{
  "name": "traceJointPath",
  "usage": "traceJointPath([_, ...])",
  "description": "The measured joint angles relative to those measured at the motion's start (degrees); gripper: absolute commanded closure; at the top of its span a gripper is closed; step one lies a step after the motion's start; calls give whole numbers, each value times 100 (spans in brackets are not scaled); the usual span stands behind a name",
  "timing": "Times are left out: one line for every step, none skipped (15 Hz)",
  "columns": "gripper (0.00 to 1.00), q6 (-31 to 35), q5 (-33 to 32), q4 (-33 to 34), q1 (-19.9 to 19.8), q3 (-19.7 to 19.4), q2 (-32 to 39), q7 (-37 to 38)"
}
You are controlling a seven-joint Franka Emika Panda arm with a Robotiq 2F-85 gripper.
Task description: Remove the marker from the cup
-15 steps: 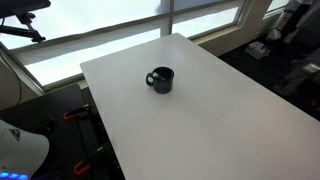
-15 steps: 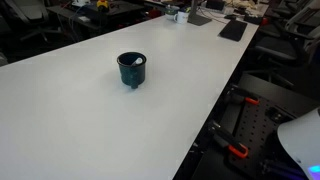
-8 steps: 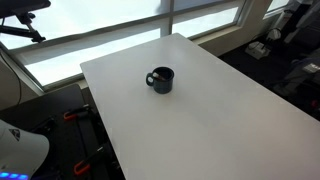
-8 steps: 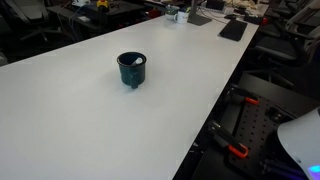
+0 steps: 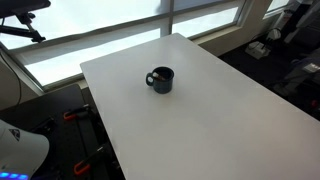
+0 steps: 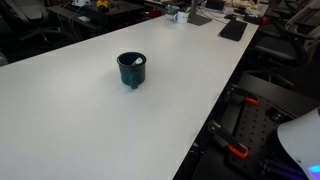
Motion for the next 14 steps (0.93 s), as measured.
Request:
traceJointPath([0, -174, 188, 306, -53, -10, 364, -182])
traceJointPath([0, -329, 315, 605, -86, -5, 728, -304])
traceJointPath([0, -436, 360, 895, -109, 33, 1091, -386])
traceJointPath([0, -518, 361, 1174, -123, 104, 1449, -401])
traceJointPath([0, -565, 337, 1422, -123, 193, 1782, -400])
traceJointPath([0, -598, 277, 1653, -118, 302, 2103, -387])
traceJointPath([0, -634, 171, 1861, -110, 420, 2392, -373])
traceJointPath([0, -671, 49, 2044, -96, 532, 2648, -358])
traceJointPath([0, -705, -87, 2203, -71, 627, 2873, -345])
traceJointPath([0, -747, -215, 2344, -41, 701, 3064, -330])
traceJointPath([0, -774, -333, 2462, -9, 759, 3221, -307])
traceJointPath([0, -783, -445, 2562, 21, 806, 3350, -269])
traceJointPath([0, -786, -551, 2638, 48, 849, 3443, -242])
traceJointPath([0, -778, -564, 2655, 56, 871, 3490, -241])
